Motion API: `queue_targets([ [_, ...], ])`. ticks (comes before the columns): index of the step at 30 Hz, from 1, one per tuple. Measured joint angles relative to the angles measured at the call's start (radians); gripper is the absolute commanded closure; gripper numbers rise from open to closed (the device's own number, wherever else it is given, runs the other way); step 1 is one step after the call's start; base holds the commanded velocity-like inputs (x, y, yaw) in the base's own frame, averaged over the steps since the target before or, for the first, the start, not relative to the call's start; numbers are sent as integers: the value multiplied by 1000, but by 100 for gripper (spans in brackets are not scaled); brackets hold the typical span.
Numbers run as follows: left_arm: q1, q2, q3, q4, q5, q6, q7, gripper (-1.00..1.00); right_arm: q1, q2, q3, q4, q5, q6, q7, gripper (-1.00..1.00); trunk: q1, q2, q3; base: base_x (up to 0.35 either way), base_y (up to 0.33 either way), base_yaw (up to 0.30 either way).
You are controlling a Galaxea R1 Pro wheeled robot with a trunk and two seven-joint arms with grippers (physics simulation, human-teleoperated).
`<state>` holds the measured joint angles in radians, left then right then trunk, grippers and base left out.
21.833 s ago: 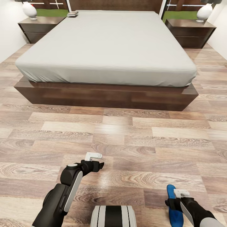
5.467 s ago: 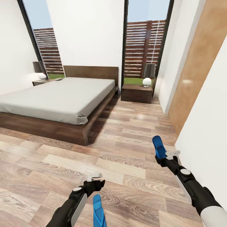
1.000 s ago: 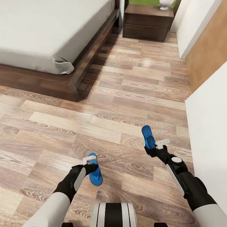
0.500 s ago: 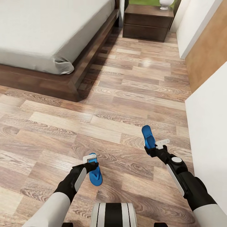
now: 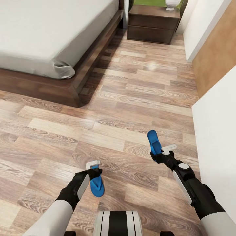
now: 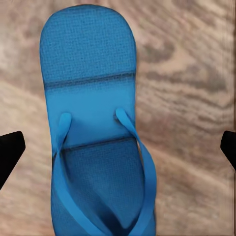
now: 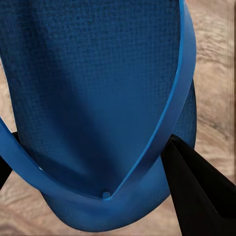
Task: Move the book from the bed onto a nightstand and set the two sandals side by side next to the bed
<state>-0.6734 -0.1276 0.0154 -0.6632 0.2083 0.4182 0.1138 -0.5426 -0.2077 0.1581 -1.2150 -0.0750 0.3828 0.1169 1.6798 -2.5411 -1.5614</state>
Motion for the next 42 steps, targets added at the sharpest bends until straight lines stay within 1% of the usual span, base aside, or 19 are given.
queue_targets([
  [4,0,-2,0,0,0,-1,6,-100,0,0,0,0,0,0,0,100,0,0,0,13,-9,0],
  [9,0,0,2,7,2,-33,12,-100,0,0,0,0,0,0,0,100,2,-1,-19,1,-1,0],
  [14,0,2,3,4,4,-41,38,-100,0,0,0,0,0,0,0,100,5,-2,-39,0,0,0],
  [17,0,1,3,3,4,-43,56,-100,0,0,0,0,0,0,0,100,5,-2,-39,0,0,0],
  [21,0,-1,1,1,2,-44,57,-100,0,0,-1,0,0,0,0,100,5,-2,-39,-9,-1,0],
  [27,1,-2,1,1,0,-43,57,-100,0,0,-2,0,0,0,0,100,5,-2,-39,-162,-69,0],
  [34,1,-2,1,1,0,-43,57,-100,0,0,-1,0,0,0,0,100,5,-2,-39,-22,-9,0],
  [42,1,-1,1,1,2,-41,57,-100,0,0,-2,0,0,0,0,100,8,-4,-70,0,0,0],
])
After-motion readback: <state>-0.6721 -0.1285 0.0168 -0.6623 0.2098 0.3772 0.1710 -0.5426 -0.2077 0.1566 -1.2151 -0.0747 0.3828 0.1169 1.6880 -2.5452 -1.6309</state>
